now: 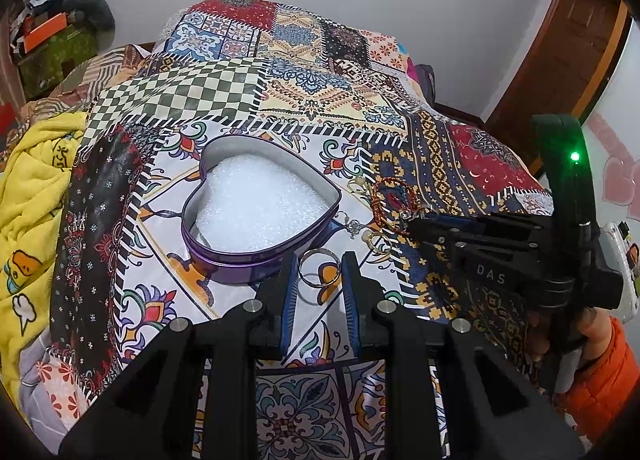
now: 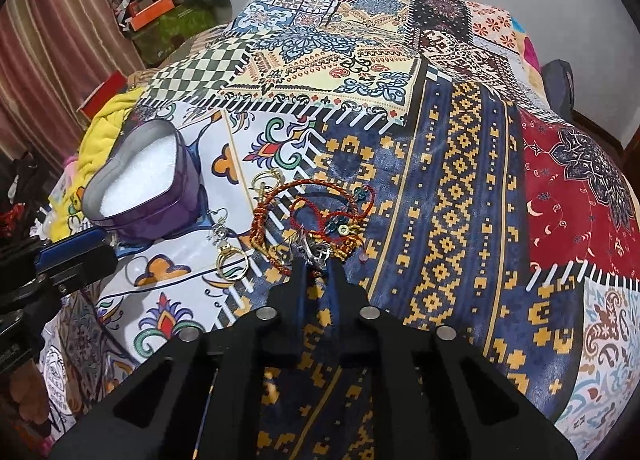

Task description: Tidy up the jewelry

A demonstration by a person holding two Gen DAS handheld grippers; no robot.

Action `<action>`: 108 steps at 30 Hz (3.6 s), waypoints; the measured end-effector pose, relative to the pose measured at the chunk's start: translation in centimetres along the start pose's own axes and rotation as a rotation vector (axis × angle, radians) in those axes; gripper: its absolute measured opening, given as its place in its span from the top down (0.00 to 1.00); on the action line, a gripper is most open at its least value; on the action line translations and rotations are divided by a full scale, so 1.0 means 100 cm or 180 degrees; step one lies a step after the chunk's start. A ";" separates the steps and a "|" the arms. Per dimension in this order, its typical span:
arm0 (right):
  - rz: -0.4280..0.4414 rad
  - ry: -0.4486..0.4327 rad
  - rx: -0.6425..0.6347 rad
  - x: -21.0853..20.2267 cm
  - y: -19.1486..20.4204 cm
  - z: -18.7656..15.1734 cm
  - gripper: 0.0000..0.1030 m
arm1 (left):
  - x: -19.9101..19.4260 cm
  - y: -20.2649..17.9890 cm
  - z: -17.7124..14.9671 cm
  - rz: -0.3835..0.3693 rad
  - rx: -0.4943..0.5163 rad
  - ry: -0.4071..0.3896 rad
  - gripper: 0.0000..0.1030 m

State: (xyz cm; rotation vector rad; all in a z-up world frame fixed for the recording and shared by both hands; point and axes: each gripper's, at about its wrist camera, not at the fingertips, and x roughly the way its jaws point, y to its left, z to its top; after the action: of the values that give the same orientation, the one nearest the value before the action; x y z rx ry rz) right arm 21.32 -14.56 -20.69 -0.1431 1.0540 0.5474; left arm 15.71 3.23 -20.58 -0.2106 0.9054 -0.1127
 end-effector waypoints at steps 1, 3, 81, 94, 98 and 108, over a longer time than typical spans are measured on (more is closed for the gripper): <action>0.0000 -0.0009 -0.0011 -0.002 0.001 -0.001 0.94 | 0.000 0.000 0.000 0.0001 0.0001 0.0000 0.80; -0.0003 -0.0051 -0.0030 -0.008 0.003 -0.004 0.95 | -0.001 0.000 0.000 0.0005 0.0001 -0.0002 0.80; 0.0667 -0.0198 -0.0466 0.002 0.075 0.044 0.86 | -0.019 0.035 0.035 0.0178 -0.0029 -0.0285 0.80; 0.0639 -0.0115 -0.0584 0.010 0.079 0.043 0.86 | -0.008 0.039 0.034 0.0145 -0.0056 -0.0183 0.80; 0.0621 -0.0099 -0.0611 0.008 0.079 0.043 0.83 | -0.009 0.040 0.035 0.0151 -0.0041 -0.0171 0.80; 0.0538 -0.0274 -0.0465 -0.025 0.066 0.040 0.82 | -0.025 0.039 0.035 0.0198 -0.0066 -0.0239 0.80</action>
State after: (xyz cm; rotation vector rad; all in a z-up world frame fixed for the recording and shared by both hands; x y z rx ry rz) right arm 20.19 -8.32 -15.58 -0.1584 0.9472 0.7778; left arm 16.94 8.00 -17.50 -0.2044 0.8377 -0.0376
